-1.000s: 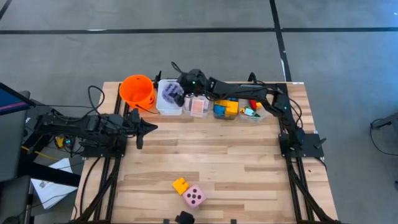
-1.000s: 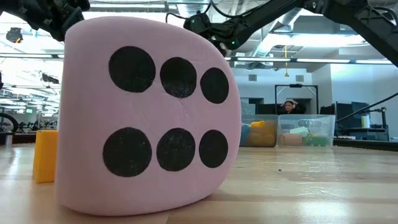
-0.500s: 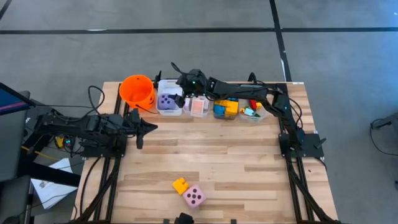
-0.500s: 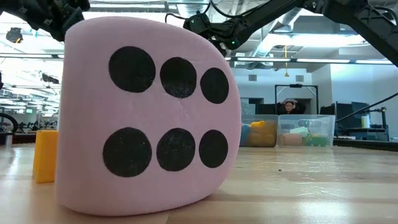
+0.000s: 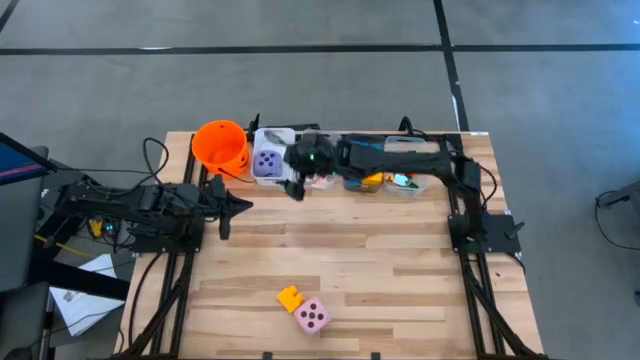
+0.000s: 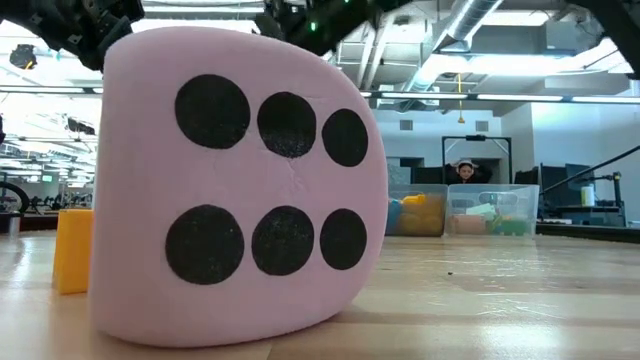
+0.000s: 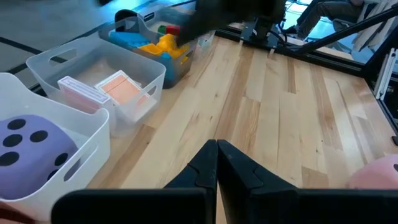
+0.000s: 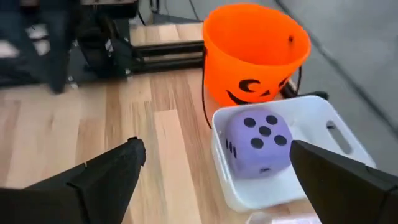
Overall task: Pick & Place Toys
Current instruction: Put the pink die into the white bin
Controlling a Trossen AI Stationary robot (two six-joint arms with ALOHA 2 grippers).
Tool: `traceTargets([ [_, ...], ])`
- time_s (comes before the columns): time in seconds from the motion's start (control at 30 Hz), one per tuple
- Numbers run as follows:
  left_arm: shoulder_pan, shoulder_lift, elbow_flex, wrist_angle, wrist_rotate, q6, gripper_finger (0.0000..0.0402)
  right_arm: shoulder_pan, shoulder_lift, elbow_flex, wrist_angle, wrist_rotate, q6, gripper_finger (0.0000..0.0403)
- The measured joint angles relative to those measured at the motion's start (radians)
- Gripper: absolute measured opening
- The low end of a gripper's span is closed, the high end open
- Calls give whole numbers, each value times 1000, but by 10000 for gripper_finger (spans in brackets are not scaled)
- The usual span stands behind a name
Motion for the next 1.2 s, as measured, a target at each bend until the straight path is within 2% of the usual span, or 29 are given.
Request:
traceTargets([
  [0.27, 0, 41, 0, -7, 0, -23, 0, 274, -18, -1, -197, 304, 53, 396],
  [0.6, 0, 167, 0, -5, 3, -113, 0, 546, -12, -2, -606, 600, 498, 396],
  [0.67, -1, 195, 0, 2, 3, -127, 0, 595, -12, -14, -643, 656, 586, 396],
  [0.77, -1, 230, 0, 41, 3, -152, 0, 656, -12, -68, -632, 674, 658, 396],
  [0.87, -4, 261, 0, 108, 3, -155, 0, 702, -14, -151, -504, 674, 674, 396],
  [1.0, -25, 294, 0, 230, -1, -155, 0, 729, -9, -340, -144, 630, 576, 396],
  [1.07, -42, 306, 0, 283, -1, -155, 0, 721, -10, -436, 111, 560, 488, 396],
  [1.2, -89, 331, 0, 379, -1, -155, 0, 687, -10, -617, 614, 351, 331, 396],
])
